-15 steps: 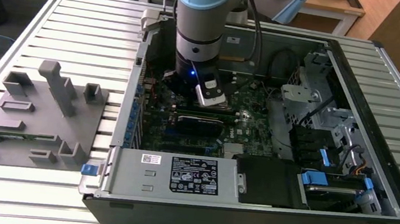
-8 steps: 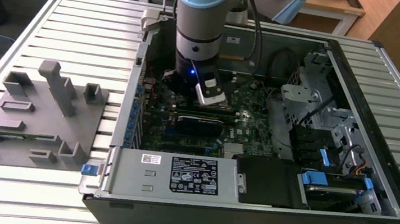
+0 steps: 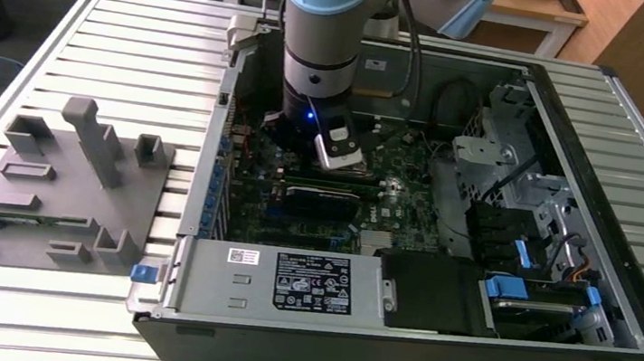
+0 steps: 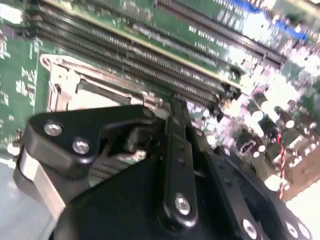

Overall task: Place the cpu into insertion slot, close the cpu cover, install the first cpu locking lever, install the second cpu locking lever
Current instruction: 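Install the second cpu locking lever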

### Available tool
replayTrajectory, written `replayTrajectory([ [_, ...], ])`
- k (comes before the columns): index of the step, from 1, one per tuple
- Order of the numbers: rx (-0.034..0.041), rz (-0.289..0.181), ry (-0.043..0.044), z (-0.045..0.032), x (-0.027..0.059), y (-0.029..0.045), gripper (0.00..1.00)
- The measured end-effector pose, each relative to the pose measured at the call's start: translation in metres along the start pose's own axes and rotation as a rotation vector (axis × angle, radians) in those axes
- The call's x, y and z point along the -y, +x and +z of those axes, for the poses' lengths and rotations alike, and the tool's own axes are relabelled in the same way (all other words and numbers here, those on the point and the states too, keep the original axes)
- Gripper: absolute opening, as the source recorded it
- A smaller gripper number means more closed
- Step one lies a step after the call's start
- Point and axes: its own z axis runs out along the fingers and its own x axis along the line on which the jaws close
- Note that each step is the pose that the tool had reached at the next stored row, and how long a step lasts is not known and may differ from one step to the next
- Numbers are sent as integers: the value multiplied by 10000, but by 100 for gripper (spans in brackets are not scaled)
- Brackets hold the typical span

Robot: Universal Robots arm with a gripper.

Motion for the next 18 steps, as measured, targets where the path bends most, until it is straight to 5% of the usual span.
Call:
replayTrajectory([
  [7, -2, 1, -25, -193, -21, -5, 10],
  [18, -6, 1, -46, -197, -17, -6, 10],
])
